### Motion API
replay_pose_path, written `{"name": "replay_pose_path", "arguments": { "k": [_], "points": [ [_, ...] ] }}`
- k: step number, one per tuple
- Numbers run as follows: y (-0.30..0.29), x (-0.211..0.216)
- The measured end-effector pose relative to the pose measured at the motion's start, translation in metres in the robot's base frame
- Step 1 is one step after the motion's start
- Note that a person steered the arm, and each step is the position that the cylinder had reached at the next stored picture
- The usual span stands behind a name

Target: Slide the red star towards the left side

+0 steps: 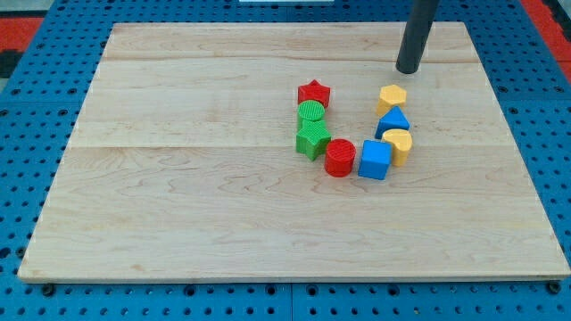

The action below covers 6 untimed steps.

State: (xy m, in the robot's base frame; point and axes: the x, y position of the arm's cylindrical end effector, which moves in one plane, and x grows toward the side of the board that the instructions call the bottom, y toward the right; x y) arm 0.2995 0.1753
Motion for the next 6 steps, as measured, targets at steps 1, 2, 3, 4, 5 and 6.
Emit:
{"name": "replay_pose_path", "arguments": {
  "k": [1, 2, 3, 4, 5, 6],
  "points": [
    [0.000, 0.000],
    [-0.009, 0.004],
    [-0.024, 0.026],
    [-0.041, 0.030],
    [-0.065, 0.031],
    [-0.079, 0.041]
  ]
}}
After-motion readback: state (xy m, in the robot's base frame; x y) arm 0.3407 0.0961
